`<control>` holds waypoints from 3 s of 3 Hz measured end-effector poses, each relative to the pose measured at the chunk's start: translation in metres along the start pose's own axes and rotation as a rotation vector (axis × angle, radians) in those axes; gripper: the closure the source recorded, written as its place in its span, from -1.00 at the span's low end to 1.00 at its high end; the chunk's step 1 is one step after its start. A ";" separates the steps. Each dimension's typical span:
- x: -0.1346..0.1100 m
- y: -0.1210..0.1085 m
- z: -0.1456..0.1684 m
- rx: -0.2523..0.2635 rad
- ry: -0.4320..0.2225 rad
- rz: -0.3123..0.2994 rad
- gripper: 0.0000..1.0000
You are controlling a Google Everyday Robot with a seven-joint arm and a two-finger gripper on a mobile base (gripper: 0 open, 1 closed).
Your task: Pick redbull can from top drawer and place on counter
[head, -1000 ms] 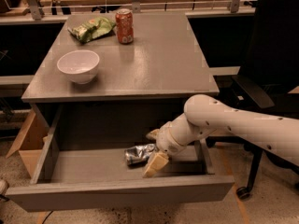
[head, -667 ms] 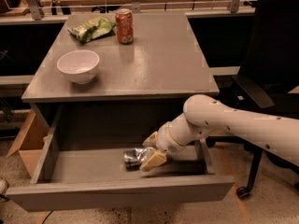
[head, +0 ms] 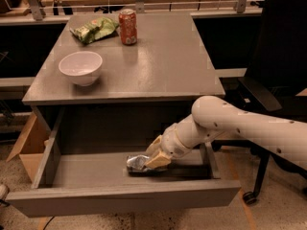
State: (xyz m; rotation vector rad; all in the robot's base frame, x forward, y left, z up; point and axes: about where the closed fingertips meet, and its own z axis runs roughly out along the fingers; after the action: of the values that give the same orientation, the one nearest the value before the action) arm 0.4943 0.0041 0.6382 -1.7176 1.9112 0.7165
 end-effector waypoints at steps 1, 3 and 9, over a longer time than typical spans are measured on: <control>-0.002 0.000 -0.005 0.006 -0.017 -0.002 1.00; -0.012 -0.001 -0.028 0.032 -0.059 -0.024 1.00; -0.039 -0.007 -0.095 0.092 -0.162 -0.097 -0.43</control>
Offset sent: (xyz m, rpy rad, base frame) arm 0.0022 -0.0093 0.0247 0.0498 -0.0402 -0.0176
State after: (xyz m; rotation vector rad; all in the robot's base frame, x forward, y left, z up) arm 0.5058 -0.0299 0.7346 -1.6316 1.7128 0.6979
